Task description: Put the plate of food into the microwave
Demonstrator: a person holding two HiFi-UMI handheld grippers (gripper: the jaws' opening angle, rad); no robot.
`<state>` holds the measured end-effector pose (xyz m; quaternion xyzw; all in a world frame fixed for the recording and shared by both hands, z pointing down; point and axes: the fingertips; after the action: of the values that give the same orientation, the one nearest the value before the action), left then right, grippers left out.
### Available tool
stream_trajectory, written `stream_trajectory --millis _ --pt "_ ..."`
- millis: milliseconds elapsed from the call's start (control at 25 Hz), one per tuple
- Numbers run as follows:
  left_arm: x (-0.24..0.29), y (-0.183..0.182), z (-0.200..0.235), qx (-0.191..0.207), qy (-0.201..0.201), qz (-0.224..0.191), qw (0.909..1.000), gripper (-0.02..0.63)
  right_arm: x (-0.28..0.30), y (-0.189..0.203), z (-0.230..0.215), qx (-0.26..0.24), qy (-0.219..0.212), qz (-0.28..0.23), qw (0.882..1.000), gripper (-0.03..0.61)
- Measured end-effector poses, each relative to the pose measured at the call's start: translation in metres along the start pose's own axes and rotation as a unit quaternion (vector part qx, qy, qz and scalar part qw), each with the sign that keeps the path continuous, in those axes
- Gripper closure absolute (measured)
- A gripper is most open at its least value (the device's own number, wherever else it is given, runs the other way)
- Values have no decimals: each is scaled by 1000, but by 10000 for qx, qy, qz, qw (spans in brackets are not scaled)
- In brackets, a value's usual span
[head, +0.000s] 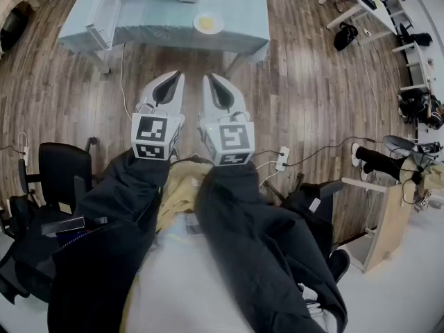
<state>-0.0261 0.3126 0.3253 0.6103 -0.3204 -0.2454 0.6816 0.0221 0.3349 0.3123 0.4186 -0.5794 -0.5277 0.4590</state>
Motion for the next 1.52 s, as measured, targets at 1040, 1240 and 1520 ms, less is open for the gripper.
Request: stream_trajectory --millis 1040,1240,1520 --pt "-20 45 67 -496 112 450 9977 615 41 40 65 275 -254 475 9982 580" --pt "-7 55 70 -543 141 583 9967 615 49 48 55 371 -193 553 9976 580" --pt "49 47 77 -446 116 596 9972 617 86 47 6 378 -122 493 9980 580"
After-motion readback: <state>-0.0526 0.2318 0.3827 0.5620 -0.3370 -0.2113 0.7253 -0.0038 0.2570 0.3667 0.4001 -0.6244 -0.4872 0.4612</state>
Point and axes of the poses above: the fingertips, and each gripper's own axes: x forward along the fingers, z to its left, y out of its underside, and after that the axes turned 2 degrees about -z, right-handed
